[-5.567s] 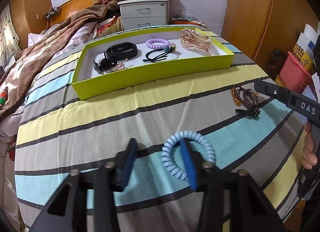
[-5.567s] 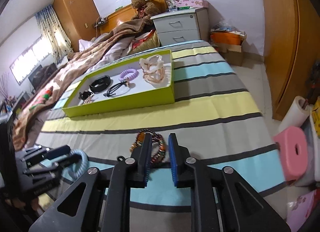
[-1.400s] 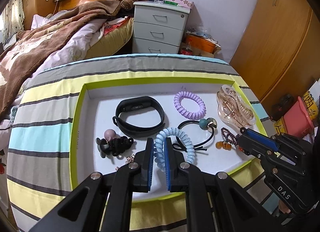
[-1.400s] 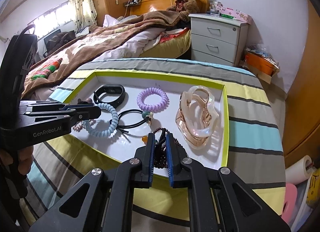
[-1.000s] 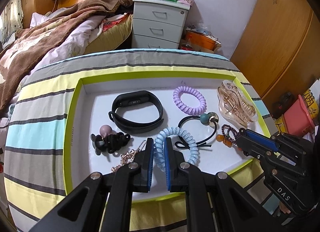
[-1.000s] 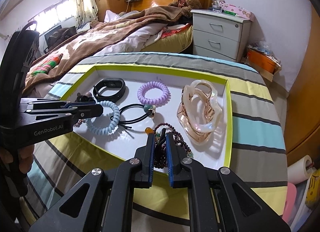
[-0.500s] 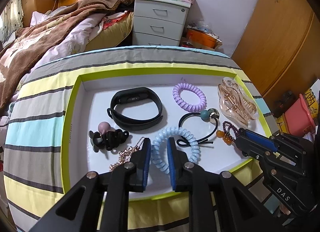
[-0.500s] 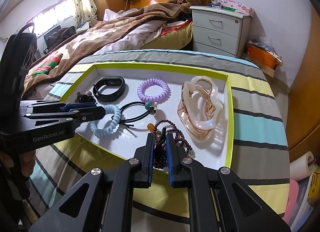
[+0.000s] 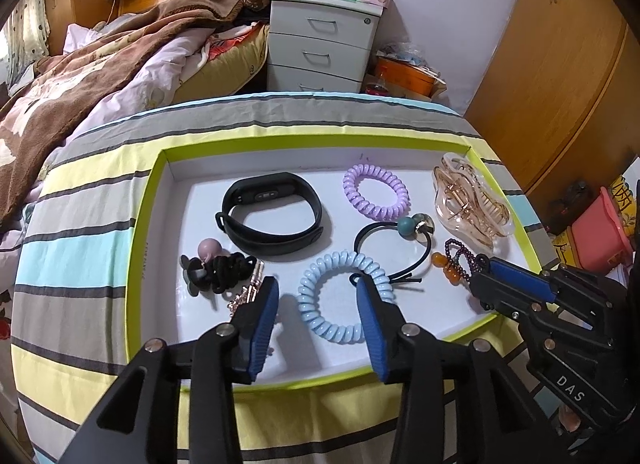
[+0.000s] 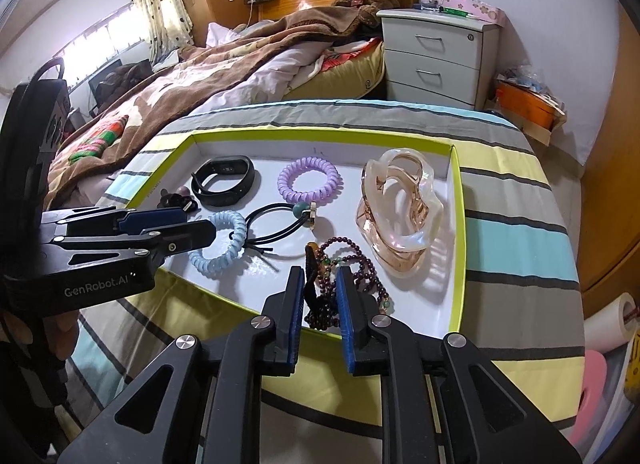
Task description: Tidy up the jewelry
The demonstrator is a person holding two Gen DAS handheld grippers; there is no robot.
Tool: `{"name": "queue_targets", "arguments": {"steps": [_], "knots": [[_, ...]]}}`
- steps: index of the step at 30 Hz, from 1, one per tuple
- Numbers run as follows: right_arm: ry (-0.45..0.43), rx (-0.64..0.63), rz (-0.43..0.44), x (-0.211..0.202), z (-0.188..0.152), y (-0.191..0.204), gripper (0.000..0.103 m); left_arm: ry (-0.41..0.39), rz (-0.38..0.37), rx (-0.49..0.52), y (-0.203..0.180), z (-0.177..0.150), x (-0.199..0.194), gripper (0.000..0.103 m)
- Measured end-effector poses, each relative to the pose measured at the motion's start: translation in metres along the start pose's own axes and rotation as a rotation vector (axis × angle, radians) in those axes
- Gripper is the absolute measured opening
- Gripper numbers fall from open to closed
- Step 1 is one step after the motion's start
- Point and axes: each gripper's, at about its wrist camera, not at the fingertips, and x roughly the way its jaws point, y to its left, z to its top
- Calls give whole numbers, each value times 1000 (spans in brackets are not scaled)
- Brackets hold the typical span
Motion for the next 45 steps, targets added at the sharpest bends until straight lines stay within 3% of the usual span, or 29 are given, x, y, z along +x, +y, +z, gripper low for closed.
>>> {"name": "queue_targets", "arguments": {"steps": [4,6,20,25,32,41,45], "knots": [[-16,6,7,-5,-1,1,23,-10,3,5,-1,-1,-6,46],[-26,8,12,-9,-2,3,34,-16,8,2,-1,-2,-9,49],[-113,12,-31,-43,-16,20,34,-91,76,-30,1,-18,-45,52],[-188,9,-100,-62,-24,32,34,-125,103,-30,1,-31,-59,53],[-244,13,-126,-79,-38,46,34,-194,145,-24,-3,-51,-80,59],[-301,52,-152,-96,-59,58,35,-258,175,-14,-11,-79,-99,60],[-311,57,-160,-99,-67,64,50,-274,194,-8,-13,-89,-105,60]]}}
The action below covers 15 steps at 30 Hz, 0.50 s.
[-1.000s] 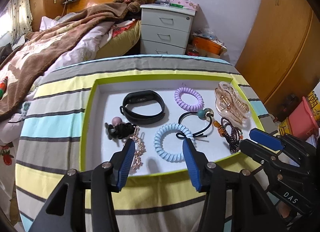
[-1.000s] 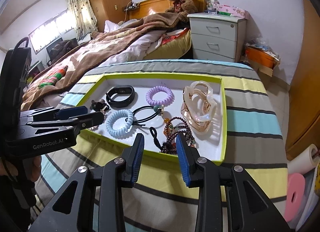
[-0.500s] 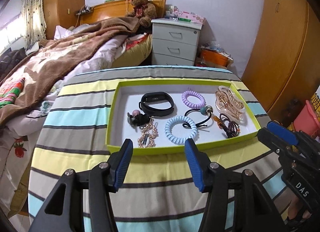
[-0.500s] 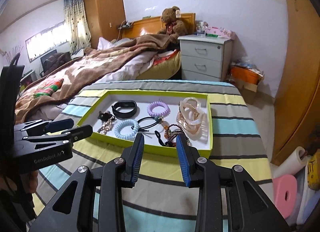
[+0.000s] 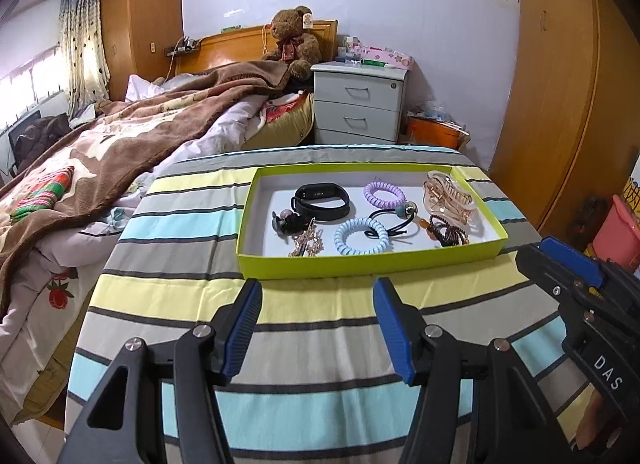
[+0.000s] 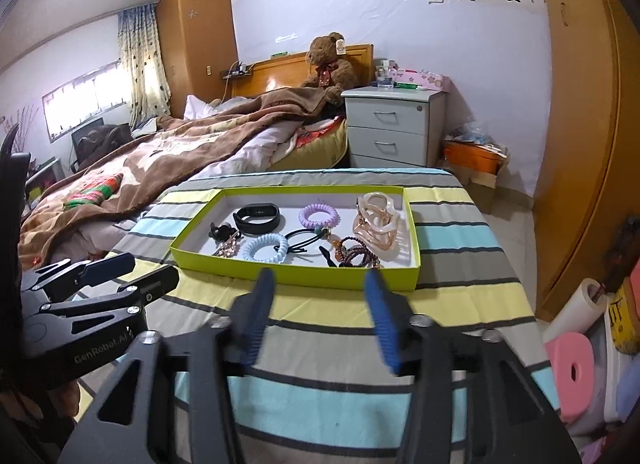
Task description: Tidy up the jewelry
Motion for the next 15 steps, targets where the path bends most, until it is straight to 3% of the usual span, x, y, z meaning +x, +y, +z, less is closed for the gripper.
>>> {"name": "queue_targets", "arguments": {"steps": [15], "knots": [[-9,37,-21,-4,-12,2,50,-31,62,-31,7,-20,-10,60]]}}
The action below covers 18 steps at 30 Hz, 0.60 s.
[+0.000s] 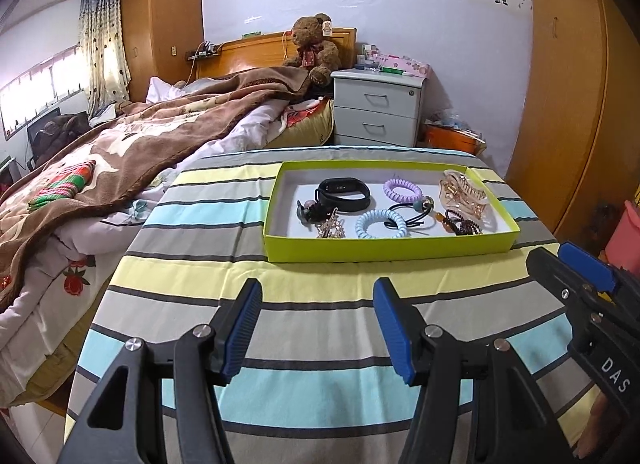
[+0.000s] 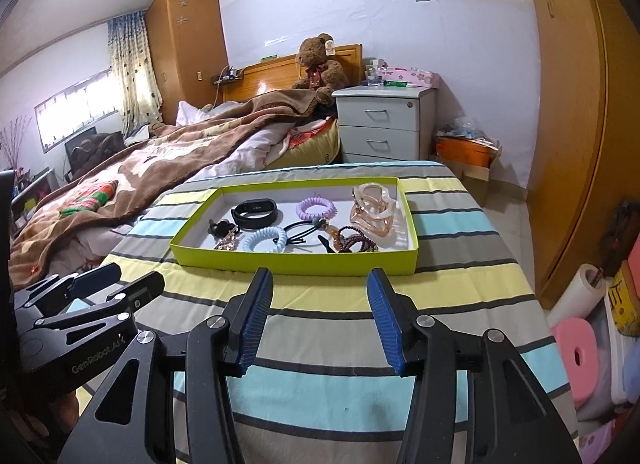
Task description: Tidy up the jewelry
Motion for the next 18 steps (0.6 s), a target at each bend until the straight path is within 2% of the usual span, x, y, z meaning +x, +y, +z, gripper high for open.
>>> {"name": "queue_targets", "arguments": {"steps": [18], "knots": [[-6,10,14,2,-5,0,50,22,-14,1,-2,-6,3,60]]}}
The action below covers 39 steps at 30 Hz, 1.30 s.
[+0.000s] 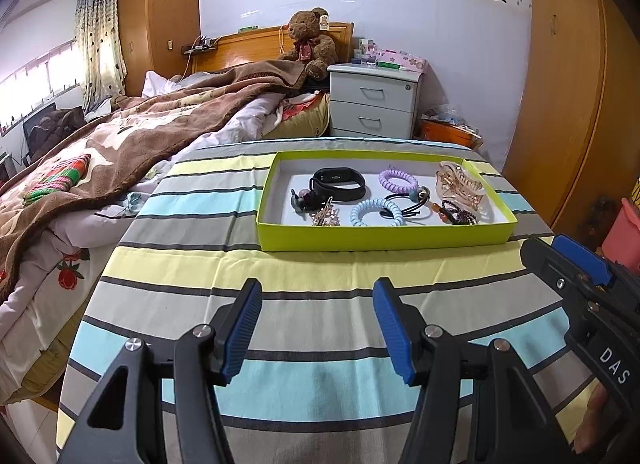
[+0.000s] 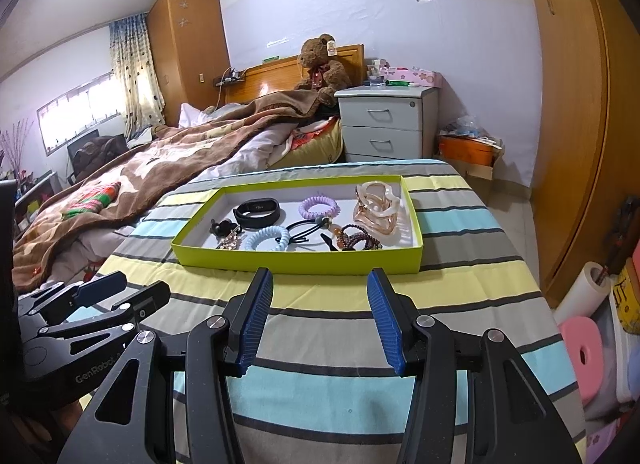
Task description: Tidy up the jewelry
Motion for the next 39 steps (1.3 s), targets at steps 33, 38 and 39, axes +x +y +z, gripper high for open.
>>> {"name": "queue_targets", "arguments": {"steps": [33,38,39], "knots": [[-3,1,-1,1,-1,-1,50,16,6,-24,4,-4,5,60],[-1,4,-1,1,-2,0,50,17,8,-25,5,-4,4,60],[-1,4,-1,0,-2,0,50,18,10,-24,5,-4,4,60]]}}
